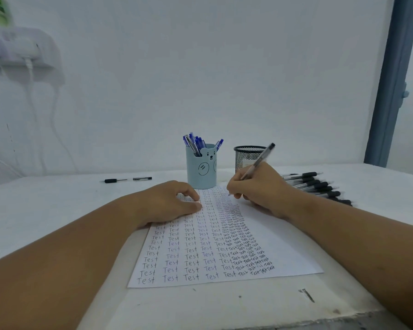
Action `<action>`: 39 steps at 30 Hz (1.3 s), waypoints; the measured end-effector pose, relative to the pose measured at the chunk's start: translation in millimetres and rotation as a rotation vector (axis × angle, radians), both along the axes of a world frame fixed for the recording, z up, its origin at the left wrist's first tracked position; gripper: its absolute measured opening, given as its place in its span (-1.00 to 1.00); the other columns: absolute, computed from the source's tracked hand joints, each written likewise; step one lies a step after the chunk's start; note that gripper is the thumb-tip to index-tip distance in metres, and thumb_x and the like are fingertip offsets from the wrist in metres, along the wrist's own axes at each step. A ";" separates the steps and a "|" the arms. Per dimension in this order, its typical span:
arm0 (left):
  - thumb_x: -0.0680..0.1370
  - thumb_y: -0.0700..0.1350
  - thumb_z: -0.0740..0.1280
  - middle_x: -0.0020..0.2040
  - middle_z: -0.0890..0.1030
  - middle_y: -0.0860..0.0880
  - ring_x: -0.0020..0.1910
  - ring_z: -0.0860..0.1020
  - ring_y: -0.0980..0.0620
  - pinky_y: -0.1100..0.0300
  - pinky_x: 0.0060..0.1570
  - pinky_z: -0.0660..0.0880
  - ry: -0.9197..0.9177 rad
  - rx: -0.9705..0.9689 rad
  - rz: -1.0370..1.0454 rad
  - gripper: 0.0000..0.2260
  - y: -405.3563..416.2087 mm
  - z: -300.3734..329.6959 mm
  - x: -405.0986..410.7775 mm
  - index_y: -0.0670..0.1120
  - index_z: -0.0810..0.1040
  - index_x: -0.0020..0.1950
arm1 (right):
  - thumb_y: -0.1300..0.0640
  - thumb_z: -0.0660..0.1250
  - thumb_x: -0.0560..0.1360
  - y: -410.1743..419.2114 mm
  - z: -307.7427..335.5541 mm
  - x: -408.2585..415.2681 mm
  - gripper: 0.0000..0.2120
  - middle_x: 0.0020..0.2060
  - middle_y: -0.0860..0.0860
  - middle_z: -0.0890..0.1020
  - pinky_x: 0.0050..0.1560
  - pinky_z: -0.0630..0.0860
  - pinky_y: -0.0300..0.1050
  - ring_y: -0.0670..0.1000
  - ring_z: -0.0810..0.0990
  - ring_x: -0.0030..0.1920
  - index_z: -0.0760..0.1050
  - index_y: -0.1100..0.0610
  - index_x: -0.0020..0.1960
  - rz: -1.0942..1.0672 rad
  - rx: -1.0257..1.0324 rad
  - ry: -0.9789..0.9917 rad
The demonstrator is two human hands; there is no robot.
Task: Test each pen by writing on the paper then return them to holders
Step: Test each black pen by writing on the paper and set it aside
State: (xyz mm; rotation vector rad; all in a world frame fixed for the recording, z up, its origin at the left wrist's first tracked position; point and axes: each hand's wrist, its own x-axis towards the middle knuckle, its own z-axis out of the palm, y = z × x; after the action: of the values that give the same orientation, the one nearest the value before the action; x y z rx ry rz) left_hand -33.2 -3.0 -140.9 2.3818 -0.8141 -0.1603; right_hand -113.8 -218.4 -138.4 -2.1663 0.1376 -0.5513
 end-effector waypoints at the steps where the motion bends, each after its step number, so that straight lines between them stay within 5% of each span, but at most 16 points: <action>1: 0.52 0.19 0.42 0.02 0.39 0.32 0.19 0.41 0.16 0.25 0.07 0.28 0.007 -0.007 -0.001 -0.77 0.2 0.1 0.2 0.19 0.59 0.15 | 0.16 0.44 0.37 -0.3 0.7 -0.4 -0.88 -0.32 0.17 0.68 -0.34 0.37 -0.13 -0.02 0.46 -0.40 0.66 0.20 -0.29 -0.015 -0.004 0.000; 6: 0.52 0.19 0.42 0.10 0.43 0.24 0.18 0.42 0.16 0.26 0.05 0.29 0.009 -0.008 -0.003 -0.78 1.1 0.4 -0.9 0.19 0.59 0.14 | 0.13 0.34 0.41 -1.3 -2.4 0.5 -0.76 -0.31 0.27 0.66 -0.28 0.39 -0.12 0.02 0.44 -0.40 0.62 0.30 -0.28 -0.095 -0.143 0.024; 12: 0.53 0.18 0.41 0.19 0.42 0.18 0.20 0.41 0.14 0.25 0.10 0.27 0.016 0.003 -0.002 -0.79 1.3 1.8 -2.6 0.20 0.59 0.14 | 0.12 0.32 0.46 0.2 -4.1 2.0 -0.68 -0.43 0.09 0.49 -0.30 0.32 -0.15 0.01 0.39 -0.39 0.54 0.43 -0.19 -0.104 -0.208 0.021; 18: 0.54 0.18 0.40 0.21 0.41 0.16 0.22 0.40 0.13 0.20 0.16 0.26 0.016 0.011 0.000 -0.79 1.1 2.3 -4.3 0.20 0.58 0.15 | 0.11 0.33 0.46 -1.0 -5.5 2.9 -0.70 -0.38 0.24 0.61 -0.30 0.38 -0.15 0.01 0.45 -0.39 0.60 0.35 -0.26 -0.093 -0.249 0.027; 24: 0.55 0.17 0.40 0.19 0.41 0.16 0.23 0.40 0.13 0.21 0.17 0.27 0.012 0.004 -0.009 -0.78 2.1 1.8 -5.8 0.19 0.58 0.17 | 0.11 0.34 0.46 -3.6 -7.3 6.0 -0.73 -0.32 0.16 0.70 -0.28 0.45 -0.16 -0.01 0.53 -0.38 0.65 0.29 -0.27 -0.070 -0.277 0.032; 39: 0.56 0.15 0.39 0.08 0.40 0.22 0.20 0.39 0.14 0.22 0.15 0.26 0.010 -0.001 -0.012 -0.79 1.0 2.0 -6.5 0.18 0.58 0.17 | 0.11 0.33 0.48 -3.4 -7.5 4.7 -0.69 -0.27 0.27 0.66 -0.33 0.35 -0.17 -0.03 0.42 -0.42 0.59 0.39 -0.20 -0.047 -0.276 0.020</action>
State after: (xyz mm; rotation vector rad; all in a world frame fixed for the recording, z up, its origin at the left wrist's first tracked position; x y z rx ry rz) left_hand -39.8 -1.9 -138.9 2.3741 -0.8233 -0.1762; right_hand -109.0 -221.8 -145.9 -2.4421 0.1291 -0.6047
